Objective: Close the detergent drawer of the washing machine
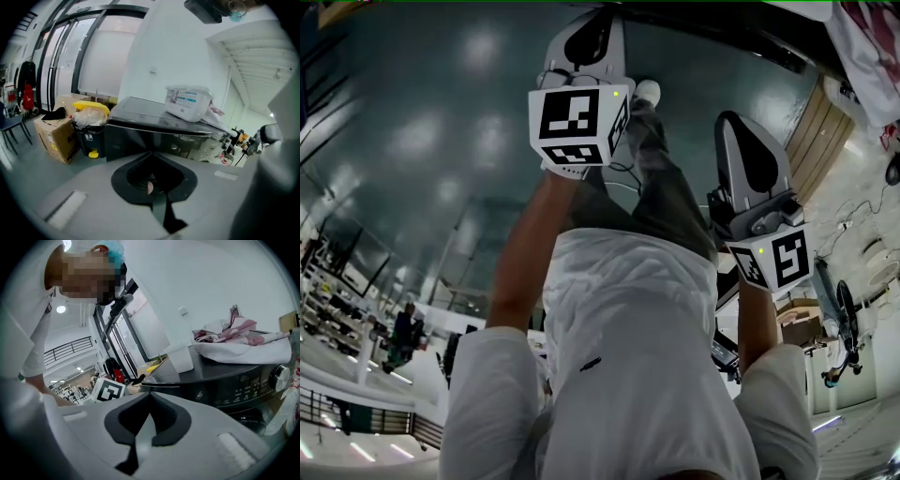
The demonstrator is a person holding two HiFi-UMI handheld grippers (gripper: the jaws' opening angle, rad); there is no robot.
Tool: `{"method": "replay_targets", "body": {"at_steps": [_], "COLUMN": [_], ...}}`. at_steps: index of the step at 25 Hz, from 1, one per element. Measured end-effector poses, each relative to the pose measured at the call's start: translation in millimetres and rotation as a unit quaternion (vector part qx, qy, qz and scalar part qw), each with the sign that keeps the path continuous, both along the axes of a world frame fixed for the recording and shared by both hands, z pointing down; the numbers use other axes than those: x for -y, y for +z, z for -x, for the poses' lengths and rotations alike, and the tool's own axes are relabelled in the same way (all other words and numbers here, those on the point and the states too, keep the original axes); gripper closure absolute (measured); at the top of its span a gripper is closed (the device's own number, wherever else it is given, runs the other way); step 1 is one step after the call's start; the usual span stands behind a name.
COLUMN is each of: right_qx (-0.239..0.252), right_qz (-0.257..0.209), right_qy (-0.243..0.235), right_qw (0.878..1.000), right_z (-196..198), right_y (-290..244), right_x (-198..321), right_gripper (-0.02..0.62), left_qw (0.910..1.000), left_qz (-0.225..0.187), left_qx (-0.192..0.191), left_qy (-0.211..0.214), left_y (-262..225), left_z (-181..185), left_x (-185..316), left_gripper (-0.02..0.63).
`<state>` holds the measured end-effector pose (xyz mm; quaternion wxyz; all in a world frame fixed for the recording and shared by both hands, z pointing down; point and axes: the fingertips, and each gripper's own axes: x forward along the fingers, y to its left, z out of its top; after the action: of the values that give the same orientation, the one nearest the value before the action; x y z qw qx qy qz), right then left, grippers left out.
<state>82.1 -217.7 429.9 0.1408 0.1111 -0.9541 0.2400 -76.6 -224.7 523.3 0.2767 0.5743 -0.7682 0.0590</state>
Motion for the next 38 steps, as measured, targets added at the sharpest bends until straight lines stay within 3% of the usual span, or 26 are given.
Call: {"method": "replay_targets", "body": {"at_steps": [5,38], "right_qx": [-0.001,-0.009], "right_qz": [0.003,0.01], "right_qy": [0.004,0.014], "right_qw": [1.0,1.0], "right_z": [2,15], "right_y": [2,6], "right_x": [6,13], "right_gripper": [0.594,0.594], "left_qw": [0.9998,0.9995], "left_qz": [-0.004,-0.023], "left_qx": [0.003,0.013], "left_qy": [0.018,0.015], "left_y": [0,-4], "left_z": [2,19], "left_x": [4,11], "left_gripper": [0.586,0.584]}}
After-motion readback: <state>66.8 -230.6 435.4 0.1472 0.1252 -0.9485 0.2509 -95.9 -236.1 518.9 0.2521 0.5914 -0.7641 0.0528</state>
